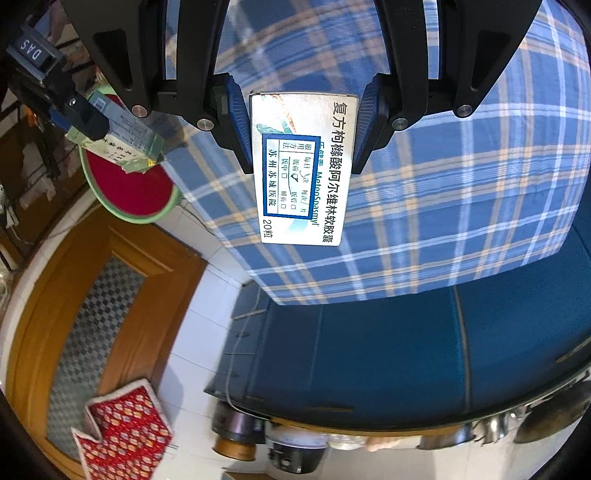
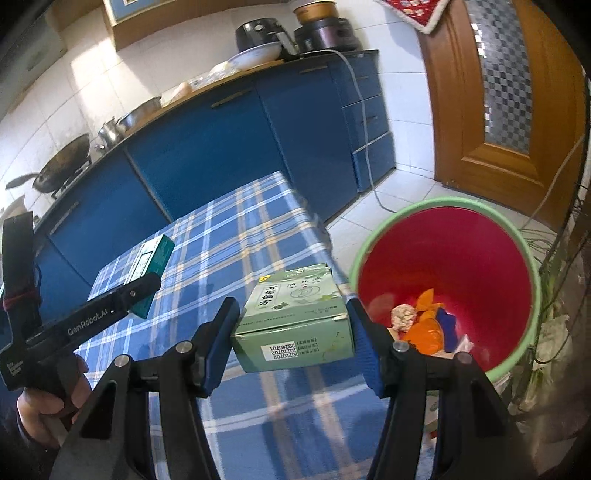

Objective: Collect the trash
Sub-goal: 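Carry the white box in the left tool while the right tool carries the green box over the bucket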

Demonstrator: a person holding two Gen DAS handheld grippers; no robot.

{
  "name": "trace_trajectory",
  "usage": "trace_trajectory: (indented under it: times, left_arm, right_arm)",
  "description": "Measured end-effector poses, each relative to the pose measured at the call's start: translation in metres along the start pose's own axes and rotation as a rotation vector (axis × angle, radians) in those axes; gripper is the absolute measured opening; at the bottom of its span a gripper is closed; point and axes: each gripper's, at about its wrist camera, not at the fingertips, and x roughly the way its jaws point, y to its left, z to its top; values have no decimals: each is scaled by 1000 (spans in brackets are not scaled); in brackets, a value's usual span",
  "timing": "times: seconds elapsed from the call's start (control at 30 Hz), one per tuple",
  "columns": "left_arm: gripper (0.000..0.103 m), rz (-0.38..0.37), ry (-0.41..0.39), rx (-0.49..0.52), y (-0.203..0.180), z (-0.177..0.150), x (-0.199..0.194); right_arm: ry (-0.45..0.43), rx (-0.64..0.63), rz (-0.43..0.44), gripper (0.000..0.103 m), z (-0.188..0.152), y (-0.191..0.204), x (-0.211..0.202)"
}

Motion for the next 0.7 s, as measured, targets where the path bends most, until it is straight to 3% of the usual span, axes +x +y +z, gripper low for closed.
trace_trajectory:
  times: [0.7]
  left_arm:
    - [51, -114, 63, 128, -88, -7, 27]
  right_arm:
    - [7, 138, -123, 61, -5, -89, -4]
